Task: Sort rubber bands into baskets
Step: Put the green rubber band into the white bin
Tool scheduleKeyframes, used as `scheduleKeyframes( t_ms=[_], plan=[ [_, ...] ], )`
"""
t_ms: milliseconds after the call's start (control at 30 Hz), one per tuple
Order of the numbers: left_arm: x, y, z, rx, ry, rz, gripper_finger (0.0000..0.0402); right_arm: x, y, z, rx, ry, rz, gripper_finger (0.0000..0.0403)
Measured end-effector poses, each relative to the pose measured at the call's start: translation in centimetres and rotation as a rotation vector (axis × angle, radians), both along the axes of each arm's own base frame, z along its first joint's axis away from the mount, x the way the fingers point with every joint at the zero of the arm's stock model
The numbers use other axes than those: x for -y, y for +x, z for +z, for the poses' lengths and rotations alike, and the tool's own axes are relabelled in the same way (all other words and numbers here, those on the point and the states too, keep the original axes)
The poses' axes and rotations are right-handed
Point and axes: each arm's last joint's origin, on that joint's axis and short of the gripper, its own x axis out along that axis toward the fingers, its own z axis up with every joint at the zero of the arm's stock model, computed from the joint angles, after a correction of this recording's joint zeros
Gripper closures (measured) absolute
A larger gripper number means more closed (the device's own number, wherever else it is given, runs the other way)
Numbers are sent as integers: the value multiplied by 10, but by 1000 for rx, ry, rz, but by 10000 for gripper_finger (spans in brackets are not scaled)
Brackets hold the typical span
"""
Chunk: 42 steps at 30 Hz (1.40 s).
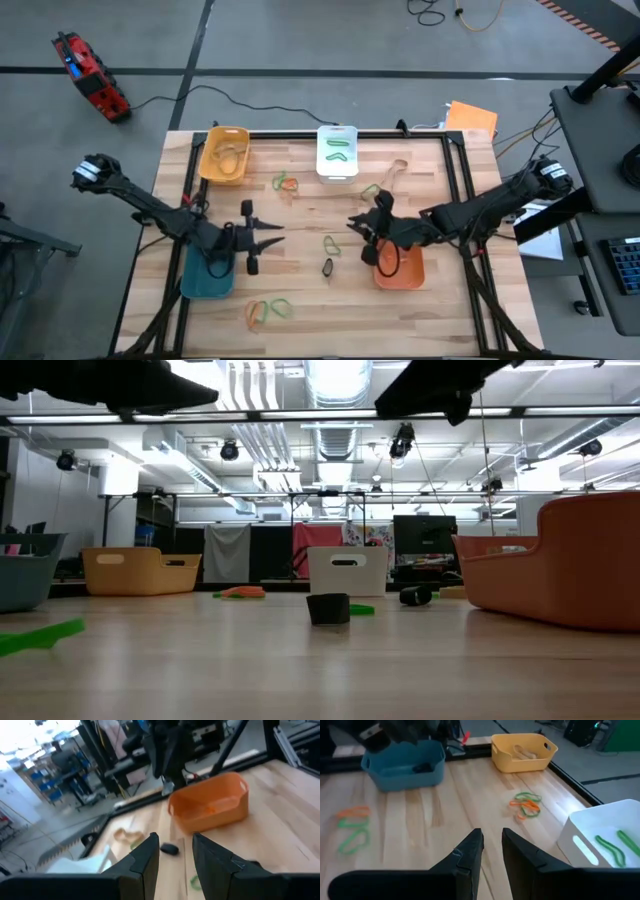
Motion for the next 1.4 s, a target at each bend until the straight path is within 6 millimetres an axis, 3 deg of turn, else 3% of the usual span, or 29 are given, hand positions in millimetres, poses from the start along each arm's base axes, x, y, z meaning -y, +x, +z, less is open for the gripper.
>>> scheduleKeyframes(
  t_ms=[267,567,733,933,1200,1400],
  plan=[
    [-4,-2,4,10,89,91,299,25,10,25,7,35,-101,335],
    [-7,-5,2,-2,67,147,299,76,2,42,-199,189,-422,335],
    [-11,-7,-2,-13,59,318,299,88,8,34,-270,241,-485,335],
    [-16,-10,-1,8,71,508,299,97,33,19,-375,294,-461,335],
    [-17,-11,-3,-18,111,529,299,109,55,-8,-639,317,-514,335],
    [-20,-14,-2,-13,146,666,299,120,71,-39,-768,414,-456,335]
  ],
)
